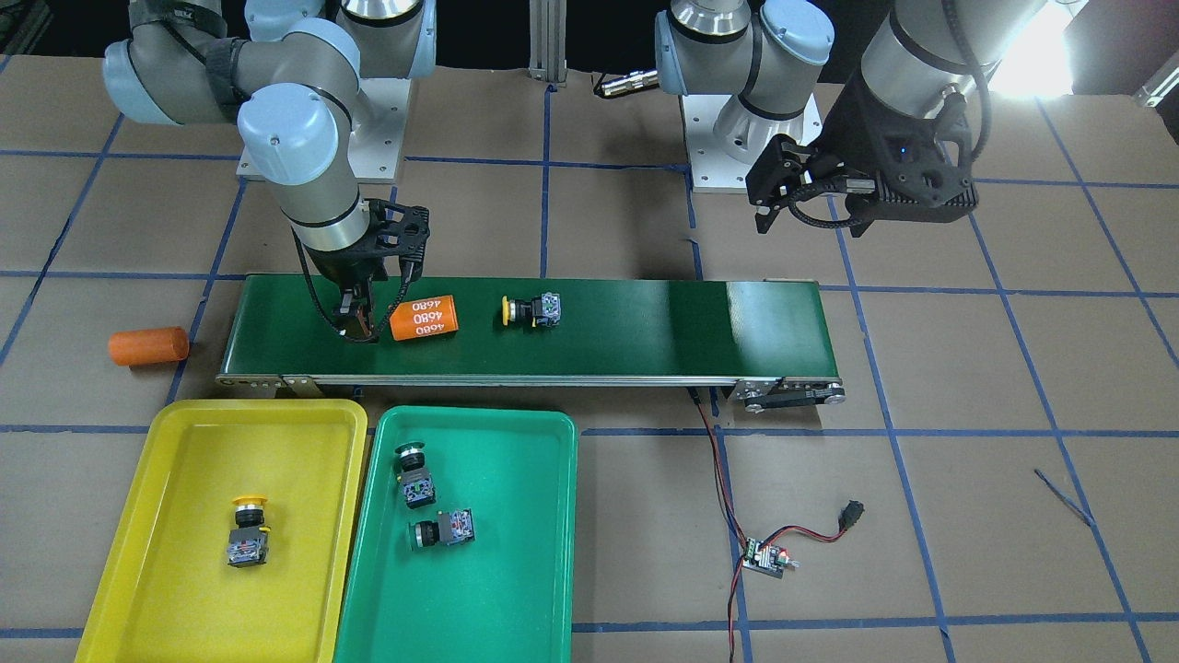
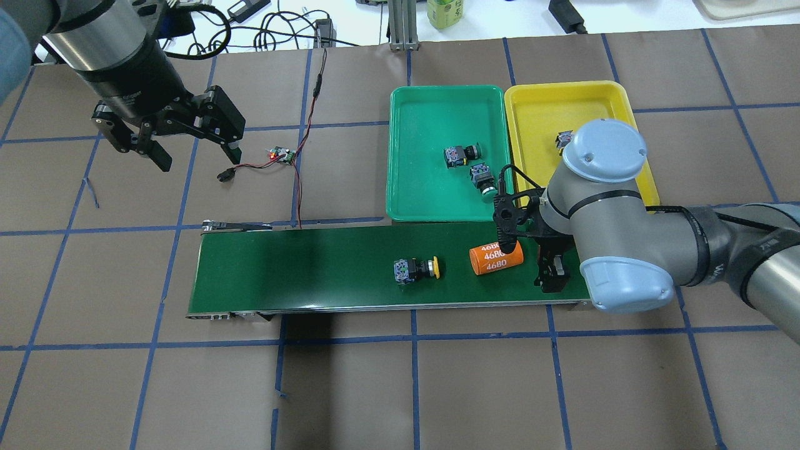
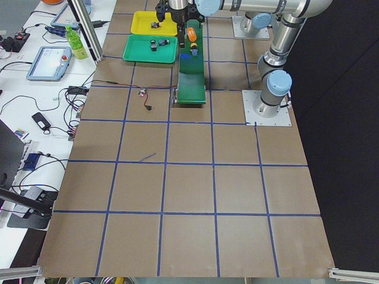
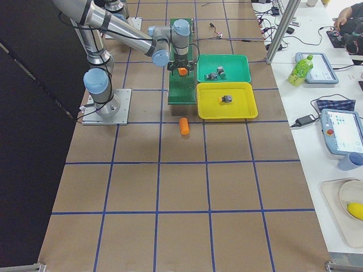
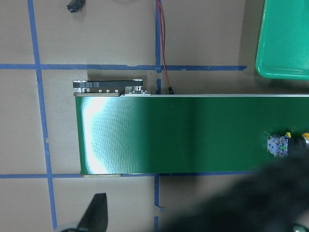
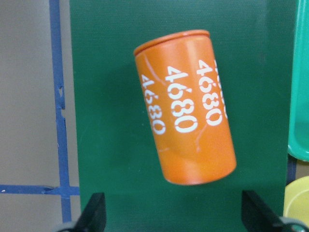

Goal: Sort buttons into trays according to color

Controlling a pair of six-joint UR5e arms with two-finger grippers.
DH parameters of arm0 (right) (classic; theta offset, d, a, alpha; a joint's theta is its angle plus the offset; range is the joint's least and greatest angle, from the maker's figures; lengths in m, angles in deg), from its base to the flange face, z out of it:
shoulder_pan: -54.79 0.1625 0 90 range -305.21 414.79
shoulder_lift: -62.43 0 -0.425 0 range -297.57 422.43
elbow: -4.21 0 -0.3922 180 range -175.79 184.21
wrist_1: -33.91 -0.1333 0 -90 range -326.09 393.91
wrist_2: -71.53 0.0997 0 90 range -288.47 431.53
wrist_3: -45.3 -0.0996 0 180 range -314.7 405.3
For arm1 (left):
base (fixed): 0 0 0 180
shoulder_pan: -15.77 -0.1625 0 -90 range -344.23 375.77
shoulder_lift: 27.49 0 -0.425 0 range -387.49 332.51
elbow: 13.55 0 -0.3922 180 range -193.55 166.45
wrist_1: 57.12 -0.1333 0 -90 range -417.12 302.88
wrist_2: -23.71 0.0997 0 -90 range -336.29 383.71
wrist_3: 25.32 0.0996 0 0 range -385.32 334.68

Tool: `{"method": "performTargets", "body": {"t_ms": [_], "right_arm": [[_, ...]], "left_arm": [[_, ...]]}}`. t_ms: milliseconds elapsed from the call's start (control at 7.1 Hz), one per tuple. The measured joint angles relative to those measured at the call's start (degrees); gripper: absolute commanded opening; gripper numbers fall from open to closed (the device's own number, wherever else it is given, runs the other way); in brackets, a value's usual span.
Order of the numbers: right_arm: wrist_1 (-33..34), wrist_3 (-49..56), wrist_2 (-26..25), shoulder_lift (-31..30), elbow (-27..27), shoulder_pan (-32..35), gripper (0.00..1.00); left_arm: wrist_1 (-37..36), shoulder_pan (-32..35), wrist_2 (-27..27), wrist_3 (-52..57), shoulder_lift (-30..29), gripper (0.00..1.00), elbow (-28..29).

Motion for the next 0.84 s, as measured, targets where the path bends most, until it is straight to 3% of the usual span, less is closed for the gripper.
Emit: {"method": "performTargets", "body": {"t_ms": [845], "right_arm": [[0.03,-0.13,0.0,0.0,0.09,0.0,1.0]], "left_arm": [[-3.0,-0.67,3.18,-0.48,2.3,1.0,0.34]]}}
